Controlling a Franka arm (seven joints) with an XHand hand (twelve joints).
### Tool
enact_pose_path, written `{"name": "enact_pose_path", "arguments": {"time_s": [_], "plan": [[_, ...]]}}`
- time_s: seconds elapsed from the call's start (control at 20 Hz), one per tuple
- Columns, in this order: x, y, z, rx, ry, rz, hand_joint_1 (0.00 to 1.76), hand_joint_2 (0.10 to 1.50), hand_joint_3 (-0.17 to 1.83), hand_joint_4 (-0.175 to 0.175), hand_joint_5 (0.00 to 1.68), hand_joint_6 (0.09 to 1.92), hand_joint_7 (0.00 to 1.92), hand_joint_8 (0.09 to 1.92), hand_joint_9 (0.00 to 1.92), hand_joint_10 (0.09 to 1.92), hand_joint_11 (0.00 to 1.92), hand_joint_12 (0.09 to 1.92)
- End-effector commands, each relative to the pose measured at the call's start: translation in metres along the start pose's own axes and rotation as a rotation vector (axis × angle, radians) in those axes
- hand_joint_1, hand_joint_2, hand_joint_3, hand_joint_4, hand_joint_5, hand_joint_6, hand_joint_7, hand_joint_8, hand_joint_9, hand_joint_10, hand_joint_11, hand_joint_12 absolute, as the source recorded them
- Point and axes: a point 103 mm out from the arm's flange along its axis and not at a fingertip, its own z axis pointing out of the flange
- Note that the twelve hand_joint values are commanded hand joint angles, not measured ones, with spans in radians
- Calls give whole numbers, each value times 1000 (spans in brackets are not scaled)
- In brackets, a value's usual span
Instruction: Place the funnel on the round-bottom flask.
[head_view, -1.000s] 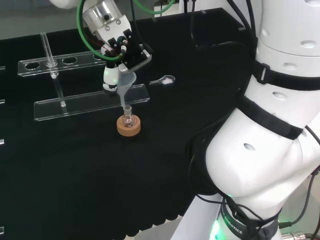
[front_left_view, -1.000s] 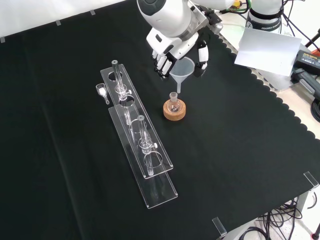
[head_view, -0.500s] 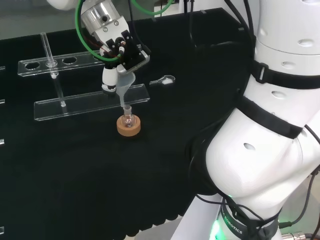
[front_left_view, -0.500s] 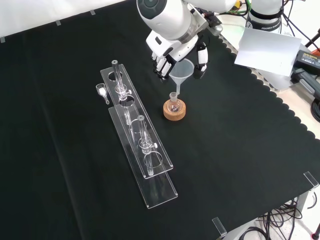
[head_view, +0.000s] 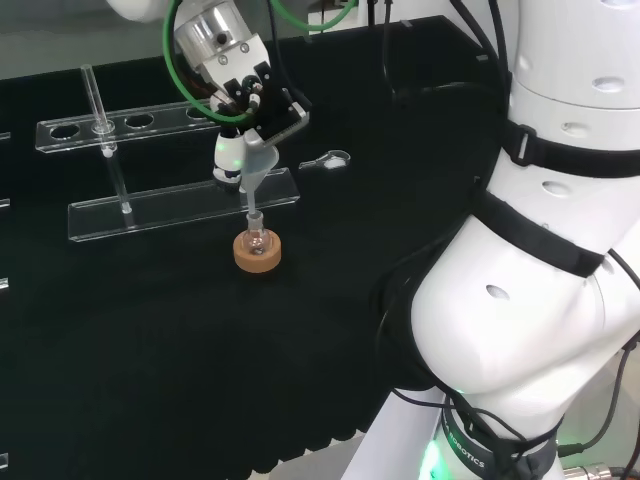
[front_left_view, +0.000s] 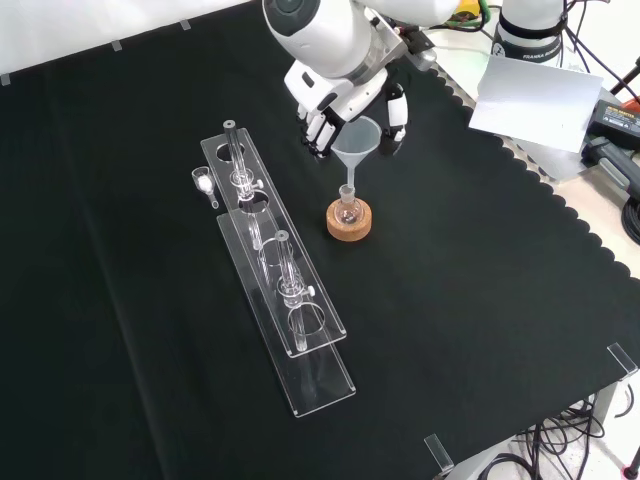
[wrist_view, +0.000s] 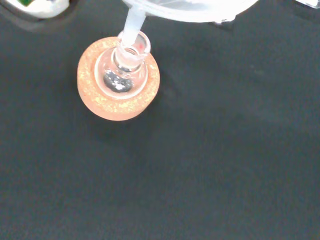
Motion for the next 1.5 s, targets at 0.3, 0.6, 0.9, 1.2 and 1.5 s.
{"name": "enact_pose_path", "arguments": {"time_s": [0.3,0.6,0.9,1.2,1.5], "plan": [[3,5,3,6,-4,-1,779,725,549,-21,621,651,519,696,803,504,654,1289],[0,12,11,20,2,-5,779,726,549,-21,622,653,519,697,803,505,654,1289],[5,13,9,25,-7,0,778,727,549,-21,624,655,519,697,802,505,654,1289],[3,15,13,28,-6,-7,778,728,549,-21,625,657,519,698,802,506,654,1289],[6,20,18,31,-6,-8,778,729,550,-21,627,659,519,699,801,506,655,1289]]}}
